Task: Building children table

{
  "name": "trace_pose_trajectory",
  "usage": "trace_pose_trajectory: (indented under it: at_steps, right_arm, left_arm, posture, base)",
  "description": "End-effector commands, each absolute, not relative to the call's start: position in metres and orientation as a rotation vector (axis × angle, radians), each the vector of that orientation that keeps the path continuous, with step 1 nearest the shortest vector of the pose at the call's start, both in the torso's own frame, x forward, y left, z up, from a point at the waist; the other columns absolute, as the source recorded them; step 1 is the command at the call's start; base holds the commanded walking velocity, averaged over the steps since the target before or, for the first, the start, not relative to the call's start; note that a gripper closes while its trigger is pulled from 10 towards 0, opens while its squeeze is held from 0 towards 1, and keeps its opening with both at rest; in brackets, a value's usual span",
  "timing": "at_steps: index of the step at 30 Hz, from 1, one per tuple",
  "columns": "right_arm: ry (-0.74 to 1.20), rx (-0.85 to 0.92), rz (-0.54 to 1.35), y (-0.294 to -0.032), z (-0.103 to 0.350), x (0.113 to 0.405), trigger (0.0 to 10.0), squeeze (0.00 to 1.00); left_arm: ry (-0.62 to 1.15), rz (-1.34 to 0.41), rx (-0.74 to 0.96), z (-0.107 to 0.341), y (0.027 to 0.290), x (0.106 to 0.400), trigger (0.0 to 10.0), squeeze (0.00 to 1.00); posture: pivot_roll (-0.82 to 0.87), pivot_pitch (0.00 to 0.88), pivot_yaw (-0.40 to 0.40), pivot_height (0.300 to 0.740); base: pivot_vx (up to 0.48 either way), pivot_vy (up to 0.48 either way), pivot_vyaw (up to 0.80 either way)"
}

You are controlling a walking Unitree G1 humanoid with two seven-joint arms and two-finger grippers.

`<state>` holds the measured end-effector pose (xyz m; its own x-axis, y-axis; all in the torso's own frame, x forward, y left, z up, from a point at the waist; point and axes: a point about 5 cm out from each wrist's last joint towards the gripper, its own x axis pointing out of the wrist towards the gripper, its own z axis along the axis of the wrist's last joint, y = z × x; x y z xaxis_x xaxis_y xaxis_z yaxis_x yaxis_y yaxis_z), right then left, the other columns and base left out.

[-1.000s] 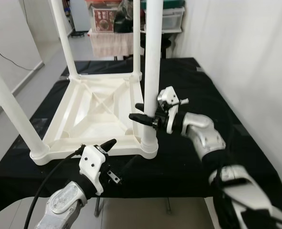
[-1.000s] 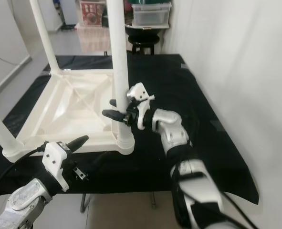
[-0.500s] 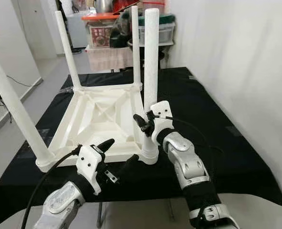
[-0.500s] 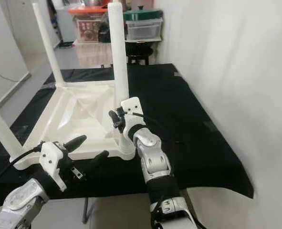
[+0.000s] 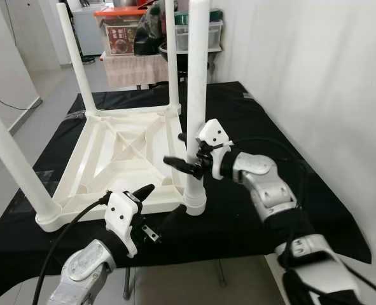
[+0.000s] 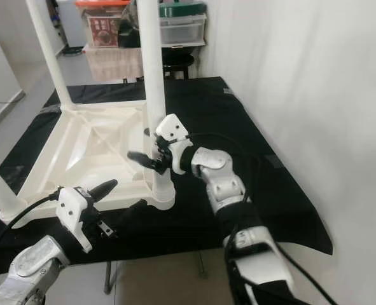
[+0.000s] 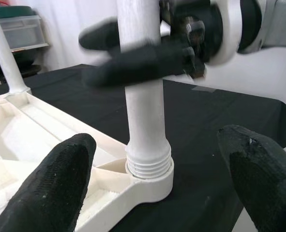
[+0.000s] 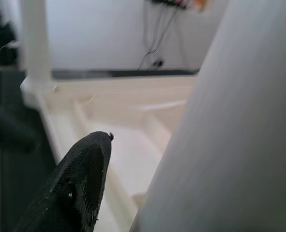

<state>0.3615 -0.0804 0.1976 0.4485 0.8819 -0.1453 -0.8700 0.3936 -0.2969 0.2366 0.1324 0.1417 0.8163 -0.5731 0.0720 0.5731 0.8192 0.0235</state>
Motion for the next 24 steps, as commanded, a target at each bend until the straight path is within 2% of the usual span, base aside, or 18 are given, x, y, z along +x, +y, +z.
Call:
trace_pose_trajectory:
  at_steps: [1,11,12,13,14,24]
  right_arm:
    - [0.007,-0.359,1.208,-0.076,0.194,0.365,10.0,0.0]
    - [0.03,-0.233,1.212,-0.073,0.197,0.377,9.8,0.0]
    - [0.032,-0.202,1.26,-0.07,0.195,0.375,3.2,0.0]
    - [0.032,-0.196,1.272,-0.069,0.195,0.375,3.2,0.0]
    - [0.037,-0.186,1.289,-0.069,0.193,0.373,0.0,0.0]
    - [0.038,-0.169,1.277,-0.076,0.189,0.375,0.0,0.0]
  left_arm:
    - [-0.073,-0.608,-0.006,0.14,0.131,0.239,10.0,0.0]
    - [-0.068,-0.613,-0.008,0.138,0.129,0.24,10.0,0.0]
    - [-0.067,-0.613,-0.009,0.138,0.129,0.24,10.0,0.0]
    - [-0.067,-0.613,-0.009,0.138,0.129,0.24,10.0,0.0]
    - [-0.066,-0.614,-0.01,0.138,0.129,0.24,10.0,0.0]
    - [-0.065,-0.614,-0.013,0.138,0.129,0.241,10.0,0.0]
  posture:
    - [-0.04,0.025,-0.001,0.74]
    - [-0.04,0.019,-0.006,0.74]
    - [-0.04,0.019,-0.006,0.74]
    - [-0.04,0.019,-0.006,0.74]
    - [-0.04,0.018,-0.004,0.74]
    - [-0.05,0.016,0.001,0.74]
  base:
    - [0.0,0.0,0.0]
    - [0.0,0.0,0.0]
    - [0.0,0.0,0.0]
    - [0.0,0.0,0.0]
    - [0.0,0.0,0.0]
    - [0.0,0.0,0.0]
